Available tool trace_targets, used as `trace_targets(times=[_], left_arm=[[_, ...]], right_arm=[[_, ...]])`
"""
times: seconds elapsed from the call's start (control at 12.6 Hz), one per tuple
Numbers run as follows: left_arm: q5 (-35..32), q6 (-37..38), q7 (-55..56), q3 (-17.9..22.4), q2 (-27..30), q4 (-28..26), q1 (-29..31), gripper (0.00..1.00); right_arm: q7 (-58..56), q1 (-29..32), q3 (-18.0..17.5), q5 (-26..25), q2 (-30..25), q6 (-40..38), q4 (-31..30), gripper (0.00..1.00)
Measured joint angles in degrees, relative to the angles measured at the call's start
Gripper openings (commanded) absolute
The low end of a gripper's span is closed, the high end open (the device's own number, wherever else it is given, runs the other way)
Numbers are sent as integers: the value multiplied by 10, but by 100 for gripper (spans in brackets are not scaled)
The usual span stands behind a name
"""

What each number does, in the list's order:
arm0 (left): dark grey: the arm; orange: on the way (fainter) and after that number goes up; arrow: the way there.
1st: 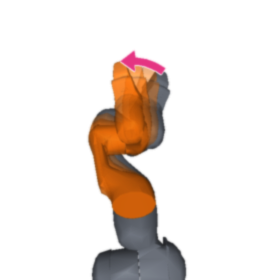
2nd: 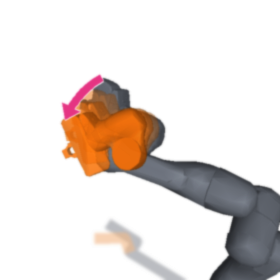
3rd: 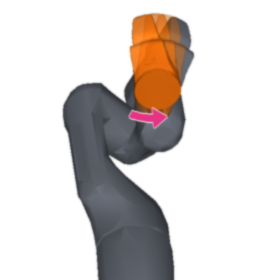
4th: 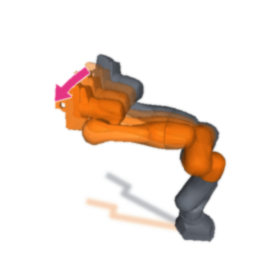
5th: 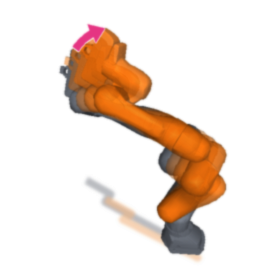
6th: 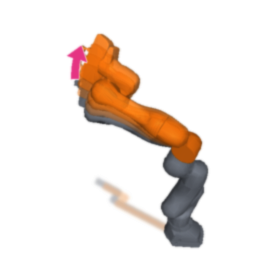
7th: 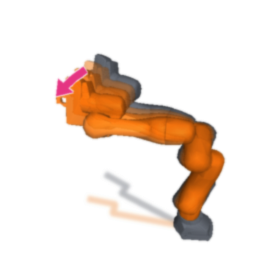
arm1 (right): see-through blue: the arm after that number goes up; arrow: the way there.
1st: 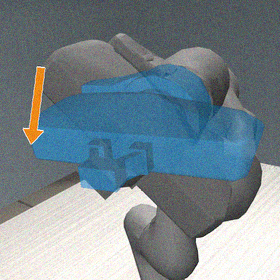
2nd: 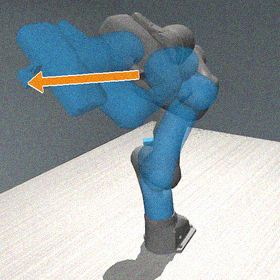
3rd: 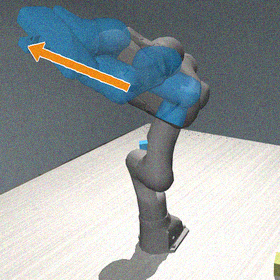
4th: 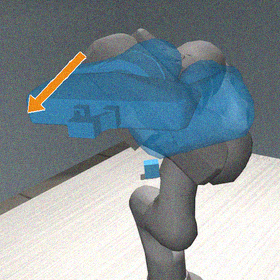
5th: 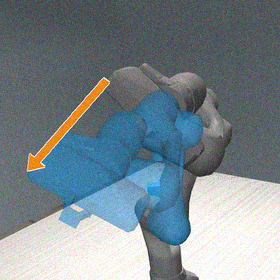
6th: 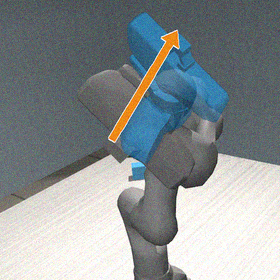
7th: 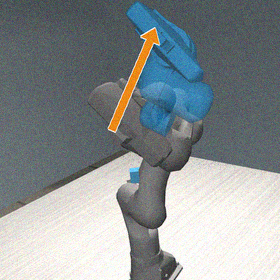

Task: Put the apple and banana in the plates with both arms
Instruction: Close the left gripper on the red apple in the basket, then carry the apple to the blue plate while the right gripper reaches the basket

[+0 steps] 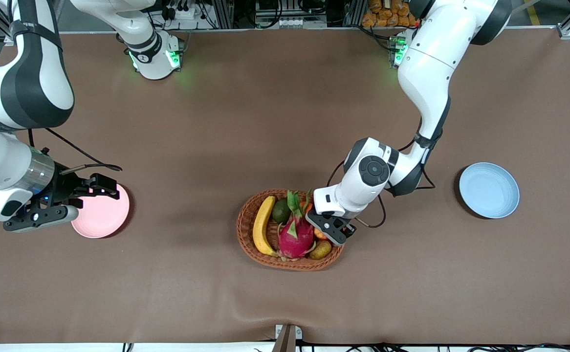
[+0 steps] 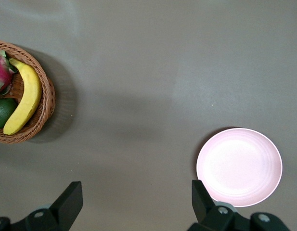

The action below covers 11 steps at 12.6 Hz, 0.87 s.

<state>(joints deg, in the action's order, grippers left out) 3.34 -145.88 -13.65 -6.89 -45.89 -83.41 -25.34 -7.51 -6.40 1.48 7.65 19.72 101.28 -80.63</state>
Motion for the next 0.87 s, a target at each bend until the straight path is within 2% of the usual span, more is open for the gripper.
trace_targets(times=[0.47, 0.87], left_arm=[[2, 25, 11, -3, 45, -11, 14, 29], [3, 127, 45, -3, 106, -29, 56, 29]], right_arm=[[0, 0, 0, 0, 0, -3, 0, 100], [0, 0, 0, 0, 0, -15, 0, 100]])
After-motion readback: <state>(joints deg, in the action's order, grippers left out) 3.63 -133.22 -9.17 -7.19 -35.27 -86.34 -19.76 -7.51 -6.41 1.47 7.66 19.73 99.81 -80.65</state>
